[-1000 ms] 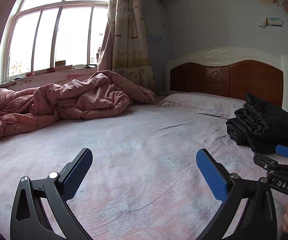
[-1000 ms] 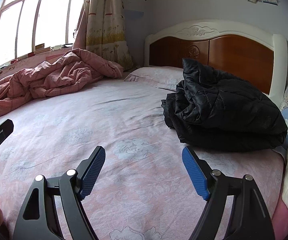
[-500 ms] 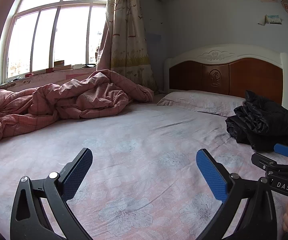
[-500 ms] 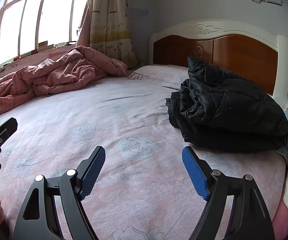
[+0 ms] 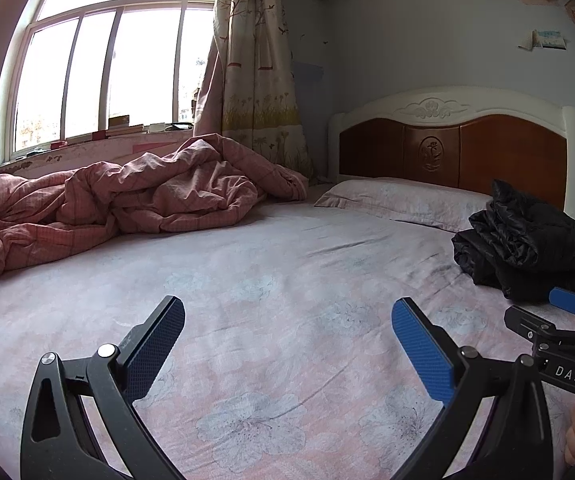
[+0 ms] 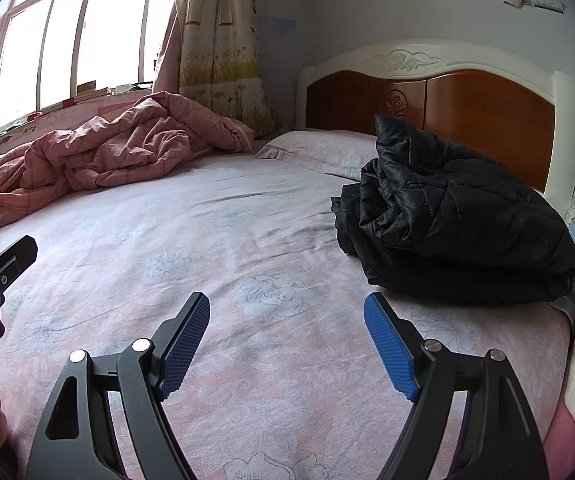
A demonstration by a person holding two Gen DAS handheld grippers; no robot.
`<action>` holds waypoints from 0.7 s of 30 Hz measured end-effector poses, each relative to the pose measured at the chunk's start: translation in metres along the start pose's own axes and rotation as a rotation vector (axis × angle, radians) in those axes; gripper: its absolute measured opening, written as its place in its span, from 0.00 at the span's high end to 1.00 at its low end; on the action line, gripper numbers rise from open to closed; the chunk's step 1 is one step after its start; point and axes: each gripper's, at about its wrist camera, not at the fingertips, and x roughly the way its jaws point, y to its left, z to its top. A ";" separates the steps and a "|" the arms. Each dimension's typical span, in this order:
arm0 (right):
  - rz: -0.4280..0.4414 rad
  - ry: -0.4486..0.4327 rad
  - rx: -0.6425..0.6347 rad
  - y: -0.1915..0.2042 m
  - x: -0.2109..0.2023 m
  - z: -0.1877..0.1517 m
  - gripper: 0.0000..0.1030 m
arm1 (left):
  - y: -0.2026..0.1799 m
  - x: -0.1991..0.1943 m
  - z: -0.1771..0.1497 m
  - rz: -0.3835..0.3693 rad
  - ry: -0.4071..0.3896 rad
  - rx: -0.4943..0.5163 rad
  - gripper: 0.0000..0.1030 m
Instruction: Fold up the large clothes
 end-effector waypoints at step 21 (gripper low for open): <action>0.002 0.003 -0.006 0.003 0.000 0.000 0.21 | 0.000 0.003 0.000 0.003 0.011 0.008 0.00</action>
